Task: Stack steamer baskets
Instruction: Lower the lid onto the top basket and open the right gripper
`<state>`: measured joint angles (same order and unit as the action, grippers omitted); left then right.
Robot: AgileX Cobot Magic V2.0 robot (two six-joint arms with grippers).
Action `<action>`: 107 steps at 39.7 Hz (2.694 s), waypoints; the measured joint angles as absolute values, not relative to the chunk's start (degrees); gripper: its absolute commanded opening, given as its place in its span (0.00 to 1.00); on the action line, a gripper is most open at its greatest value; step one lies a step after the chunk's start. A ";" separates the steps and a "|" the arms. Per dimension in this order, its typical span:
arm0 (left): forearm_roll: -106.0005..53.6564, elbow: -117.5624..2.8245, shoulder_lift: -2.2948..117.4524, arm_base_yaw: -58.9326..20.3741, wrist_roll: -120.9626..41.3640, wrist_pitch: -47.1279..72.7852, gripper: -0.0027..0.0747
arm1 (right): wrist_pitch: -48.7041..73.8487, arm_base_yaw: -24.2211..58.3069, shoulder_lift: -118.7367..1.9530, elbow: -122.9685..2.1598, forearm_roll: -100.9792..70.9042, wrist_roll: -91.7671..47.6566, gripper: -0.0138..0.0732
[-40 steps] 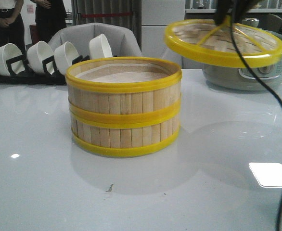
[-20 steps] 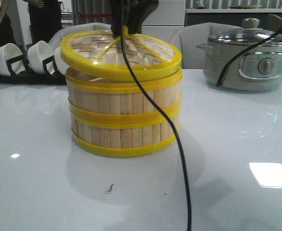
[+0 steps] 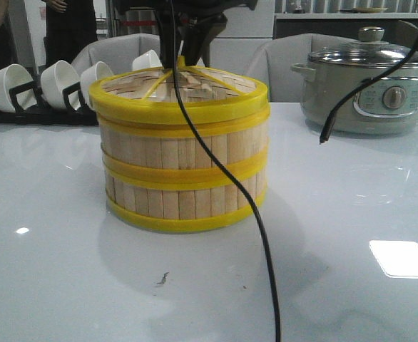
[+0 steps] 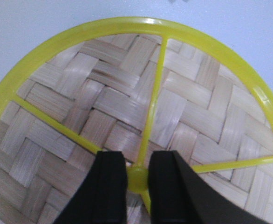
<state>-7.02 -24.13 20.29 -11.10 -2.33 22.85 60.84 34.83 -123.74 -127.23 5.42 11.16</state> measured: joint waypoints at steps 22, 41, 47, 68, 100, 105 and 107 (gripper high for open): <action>-7.02 -24.13 20.29 -11.10 -2.33 22.85 0.16 | 61.35 33.75 -123.95 -127.34 5.45 11.16 0.22; -7.02 -24.13 20.29 -11.10 -2.33 22.85 0.16 | 61.35 33.75 -124.22 -127.34 4.62 11.16 0.22; -7.02 -24.13 20.29 -11.10 -2.33 22.85 0.16 | 61.35 33.75 -124.22 -127.34 4.62 11.16 0.22; -7.02 -24.13 20.29 -11.10 -2.33 22.85 0.16 | 61.35 33.75 -124.27 -127.34 4.34 11.16 0.53; -7.02 -24.13 20.29 -11.10 -2.33 22.85 0.16 | 57.05 33.18 -110.98 -123.70 5.20 11.16 0.54; -7.02 -24.13 20.29 -11.10 -2.33 22.85 0.16 | 55.08 31.29 -103.88 -116.67 5.33 11.16 0.54; -7.02 -24.13 20.29 -11.10 -2.33 22.85 0.16 | 53.46 30.29 -101.26 -112.64 5.33 11.16 0.54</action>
